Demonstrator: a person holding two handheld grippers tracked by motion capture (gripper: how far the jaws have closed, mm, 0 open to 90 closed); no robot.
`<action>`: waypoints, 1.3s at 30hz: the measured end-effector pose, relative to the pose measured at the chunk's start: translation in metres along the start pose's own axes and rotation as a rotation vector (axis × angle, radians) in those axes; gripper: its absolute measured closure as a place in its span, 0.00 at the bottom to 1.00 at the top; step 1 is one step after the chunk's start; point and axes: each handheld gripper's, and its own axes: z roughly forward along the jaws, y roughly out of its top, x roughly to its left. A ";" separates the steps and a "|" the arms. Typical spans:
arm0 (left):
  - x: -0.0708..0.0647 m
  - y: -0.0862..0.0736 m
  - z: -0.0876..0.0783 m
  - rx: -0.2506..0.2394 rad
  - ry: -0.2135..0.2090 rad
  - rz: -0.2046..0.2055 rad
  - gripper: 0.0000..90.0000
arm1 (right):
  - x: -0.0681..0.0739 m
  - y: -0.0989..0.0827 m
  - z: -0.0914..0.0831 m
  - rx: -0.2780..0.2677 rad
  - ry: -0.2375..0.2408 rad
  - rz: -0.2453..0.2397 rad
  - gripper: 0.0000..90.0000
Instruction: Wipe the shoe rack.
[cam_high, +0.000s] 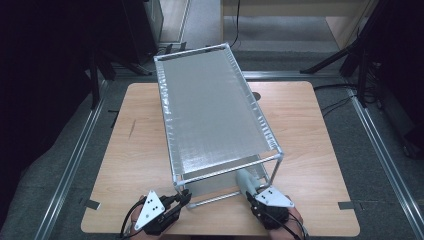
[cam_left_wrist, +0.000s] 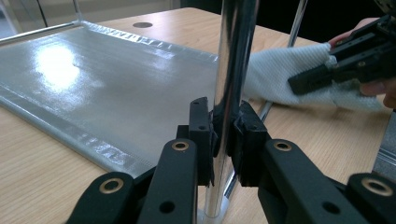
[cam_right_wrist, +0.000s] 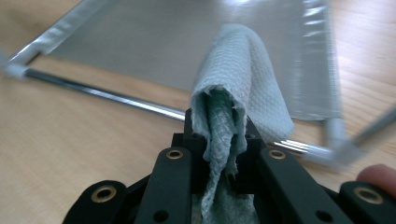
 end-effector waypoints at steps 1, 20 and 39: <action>0.000 0.000 0.000 -0.001 0.000 -0.001 0.90 | -0.003 0.001 -0.002 -0.008 -0.029 0.023 0.89; -0.006 0.000 0.002 0.001 -0.023 0.006 0.90 | -0.028 0.043 -0.085 -0.315 -0.187 0.156 0.89; -0.007 0.000 0.004 0.001 -0.029 0.008 0.90 | -0.048 0.024 -0.062 -0.192 -0.165 0.223 0.91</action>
